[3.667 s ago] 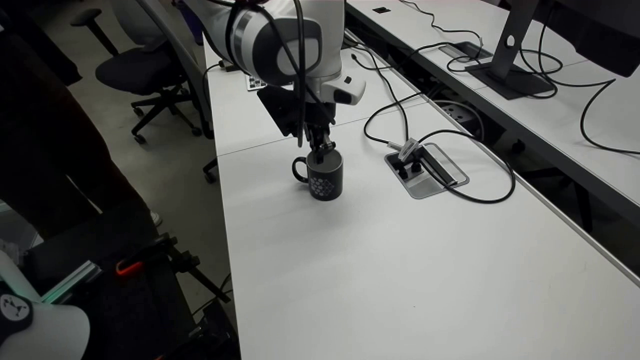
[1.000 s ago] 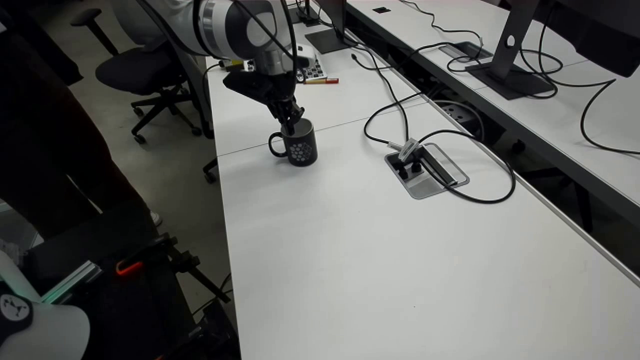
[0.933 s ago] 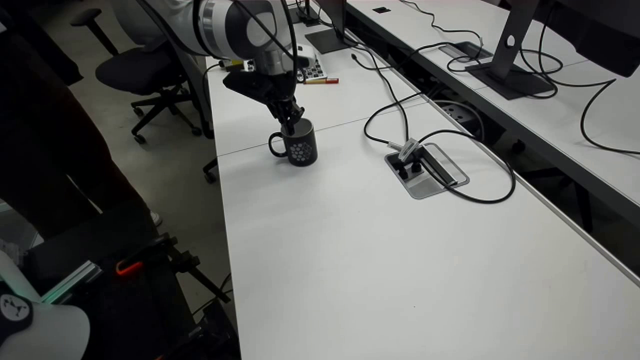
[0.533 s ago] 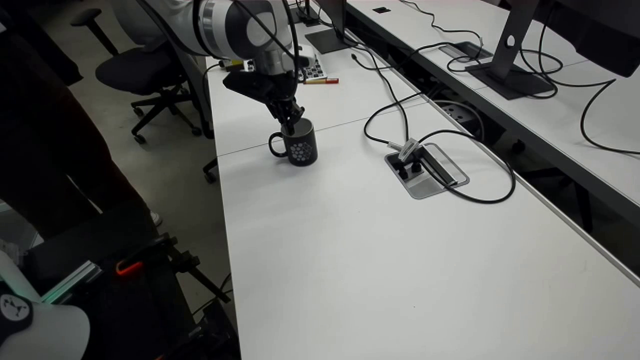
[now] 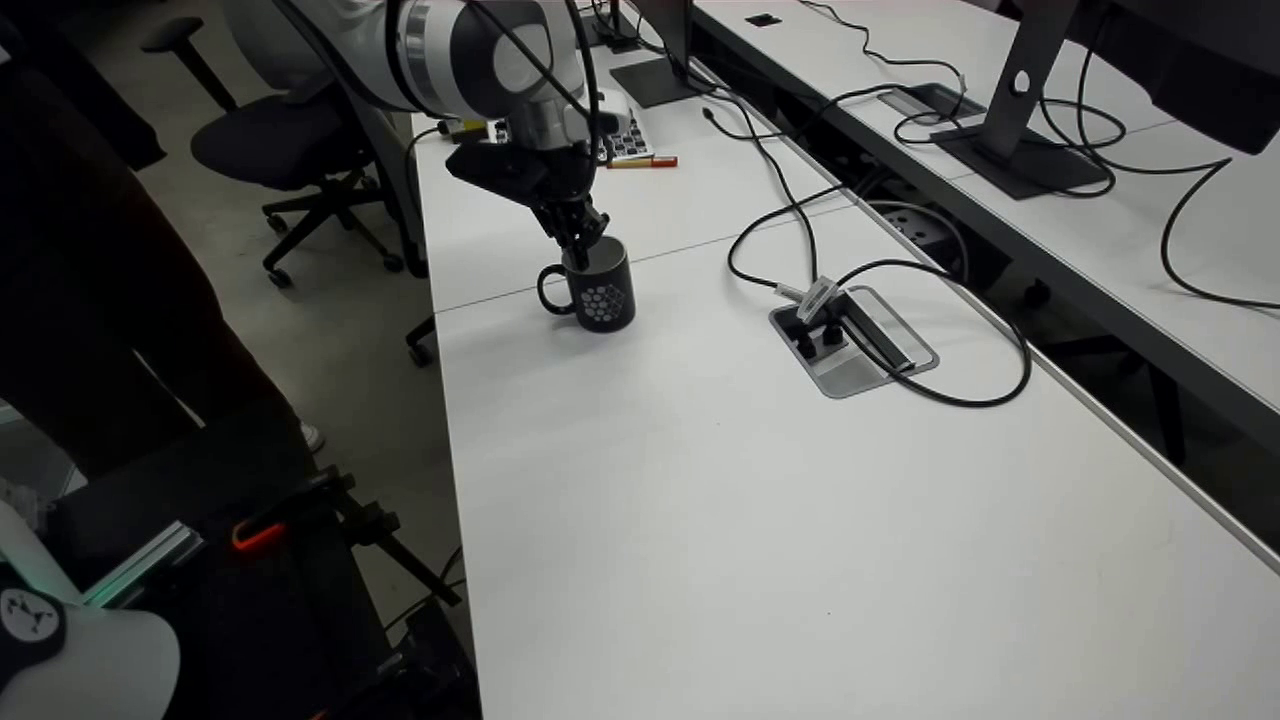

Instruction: Move the black cup to the left

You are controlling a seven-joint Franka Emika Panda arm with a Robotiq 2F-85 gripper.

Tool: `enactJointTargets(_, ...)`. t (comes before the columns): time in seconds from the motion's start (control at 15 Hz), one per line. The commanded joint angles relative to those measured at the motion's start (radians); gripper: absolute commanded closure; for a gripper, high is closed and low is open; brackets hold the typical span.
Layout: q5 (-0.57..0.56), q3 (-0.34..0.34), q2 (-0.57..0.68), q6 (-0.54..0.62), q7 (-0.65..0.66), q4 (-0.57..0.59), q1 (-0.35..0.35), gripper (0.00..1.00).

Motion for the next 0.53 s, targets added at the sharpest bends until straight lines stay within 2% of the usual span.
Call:
enactJointTargets(0.0,-0.003,0.006,0.0,-0.003,0.002,0.001,-0.007,0.98)
enactJointTargets(0.13,0.0,0.007,-0.001,-0.008,0.003,0.002,-0.007,0.98)
enactJointTargets(0.2,0.002,0.008,-0.001,-0.01,0.003,0.003,-0.008,0.65)
enactJointTargets(0.27,0.003,0.009,0.0,-0.011,0.002,0.003,-0.009,0.64)
enactJointTargets(0.33,0.004,0.009,0.0,-0.011,0.001,0.003,-0.01,0.59)
enactJointTargets(0.47,0.006,0.01,0.001,-0.011,0.001,0.003,-0.012,0.44)
